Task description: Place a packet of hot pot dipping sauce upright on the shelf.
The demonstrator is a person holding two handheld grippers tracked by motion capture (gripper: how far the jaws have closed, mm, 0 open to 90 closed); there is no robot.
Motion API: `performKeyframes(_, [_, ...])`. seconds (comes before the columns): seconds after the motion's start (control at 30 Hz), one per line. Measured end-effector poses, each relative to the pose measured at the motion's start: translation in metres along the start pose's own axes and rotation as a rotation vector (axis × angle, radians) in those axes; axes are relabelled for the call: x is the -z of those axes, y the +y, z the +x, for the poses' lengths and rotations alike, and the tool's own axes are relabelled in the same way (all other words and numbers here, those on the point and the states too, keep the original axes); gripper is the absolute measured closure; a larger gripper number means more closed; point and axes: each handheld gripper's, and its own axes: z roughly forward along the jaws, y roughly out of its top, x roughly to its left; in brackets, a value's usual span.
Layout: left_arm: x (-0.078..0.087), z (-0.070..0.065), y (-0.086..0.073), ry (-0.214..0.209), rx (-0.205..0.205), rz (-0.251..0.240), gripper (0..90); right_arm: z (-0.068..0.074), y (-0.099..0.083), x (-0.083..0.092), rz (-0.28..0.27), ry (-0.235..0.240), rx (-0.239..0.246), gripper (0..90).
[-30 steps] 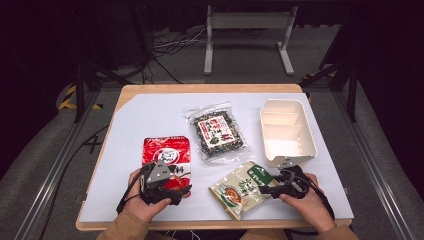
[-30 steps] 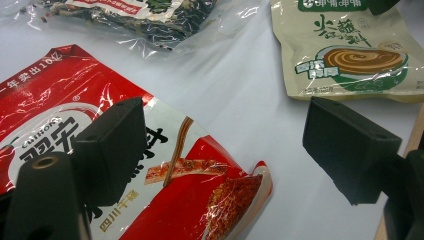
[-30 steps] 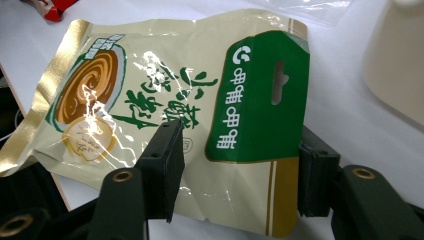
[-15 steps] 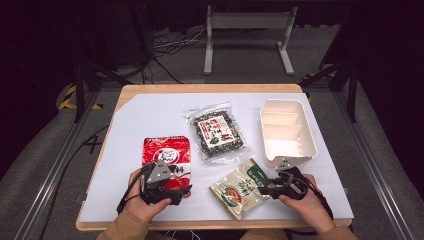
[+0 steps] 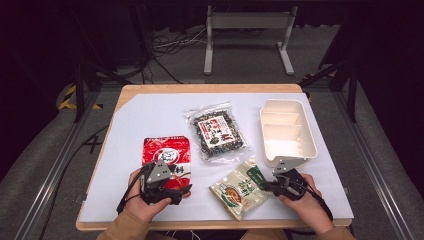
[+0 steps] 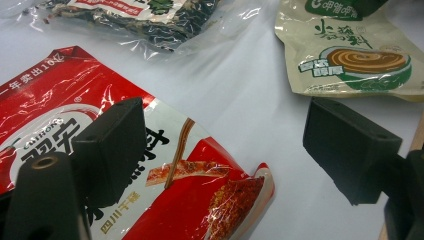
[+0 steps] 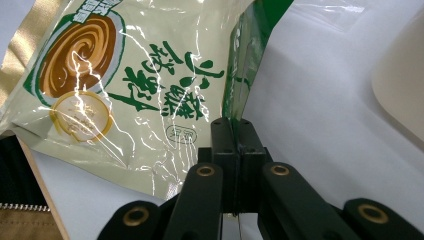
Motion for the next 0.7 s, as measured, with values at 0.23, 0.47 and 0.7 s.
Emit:
performKeyframes(0.23, [0.001,0.001,0.000,0.003,-0.001,-0.006,17.8,0.000,0.002,0.003,-0.001,0.011,-0.012,89.4])
performKeyframes(0.47, [0.002,0.002,0.000,0.008,0.002,-0.007,17.8,0.001,0.008,0.009,0.011,0.018,-0.010,89.4])
performKeyframes(0.7, [0.005,0.006,0.000,0.016,0.012,-0.019,17.8,0.004,0.019,0.023,0.011,0.038,0.001,89.5])
